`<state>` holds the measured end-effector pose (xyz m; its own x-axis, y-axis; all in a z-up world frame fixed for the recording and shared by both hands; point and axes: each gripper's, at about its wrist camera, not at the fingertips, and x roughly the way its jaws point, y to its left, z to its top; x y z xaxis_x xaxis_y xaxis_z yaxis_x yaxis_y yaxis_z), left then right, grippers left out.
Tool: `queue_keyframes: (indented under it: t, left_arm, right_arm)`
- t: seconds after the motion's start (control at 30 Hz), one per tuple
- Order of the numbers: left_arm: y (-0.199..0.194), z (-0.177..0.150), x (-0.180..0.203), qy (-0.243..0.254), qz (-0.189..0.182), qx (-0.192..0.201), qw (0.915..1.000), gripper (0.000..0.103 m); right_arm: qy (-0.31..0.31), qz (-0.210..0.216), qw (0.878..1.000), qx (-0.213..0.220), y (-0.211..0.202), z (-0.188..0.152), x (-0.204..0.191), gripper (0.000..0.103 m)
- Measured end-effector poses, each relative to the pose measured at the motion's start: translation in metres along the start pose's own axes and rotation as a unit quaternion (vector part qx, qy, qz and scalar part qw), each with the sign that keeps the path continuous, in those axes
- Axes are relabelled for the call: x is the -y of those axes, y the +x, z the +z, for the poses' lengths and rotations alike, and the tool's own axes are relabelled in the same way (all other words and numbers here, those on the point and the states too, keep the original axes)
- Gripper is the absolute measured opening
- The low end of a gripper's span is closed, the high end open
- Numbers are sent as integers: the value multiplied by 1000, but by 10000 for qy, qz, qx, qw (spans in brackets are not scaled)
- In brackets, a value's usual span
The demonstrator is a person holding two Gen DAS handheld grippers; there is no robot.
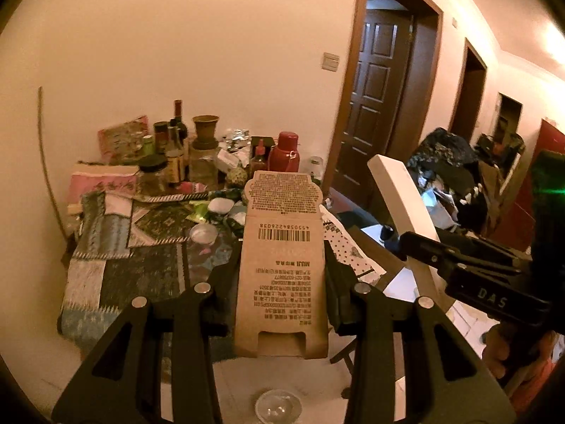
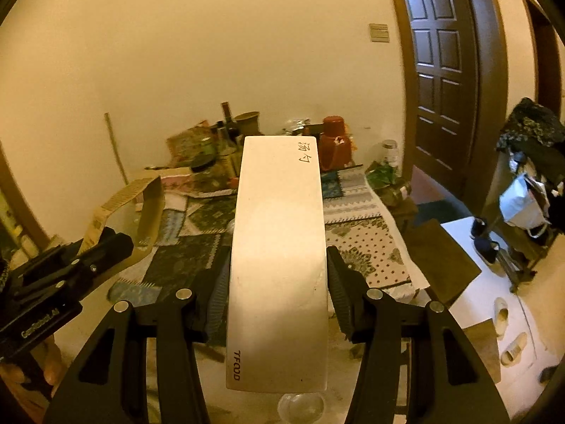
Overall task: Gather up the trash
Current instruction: 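Carry the tag and paper strip down over the white floor bin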
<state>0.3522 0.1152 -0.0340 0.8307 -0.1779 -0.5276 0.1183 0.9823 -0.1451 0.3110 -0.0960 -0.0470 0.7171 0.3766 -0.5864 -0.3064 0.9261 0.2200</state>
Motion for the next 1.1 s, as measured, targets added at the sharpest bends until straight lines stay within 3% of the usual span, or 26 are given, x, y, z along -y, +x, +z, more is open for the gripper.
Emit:
queue_keyframes:
  t: [0.3,0.53,0.8,1.1]
  left_arm:
    - [-33,-53,56,-364,297,-141,9988,39]
    - [-40,-93,83,-545,395,-426,9968,39]
    - [-12,-143,83,-719,513,-1082,9902,39]
    - [57,-226,47,-991,534,-2040,9725,39]
  right_arm:
    - [-266,249,9990,-241,-44,-40,21,48]
    - [-349,367,9968,-624,-46,-68,33,48]
    - [-298,467,9904,-1264,-22,-118,39,48]
    - [-300,410,9740,-2207,47,-196,43,48]
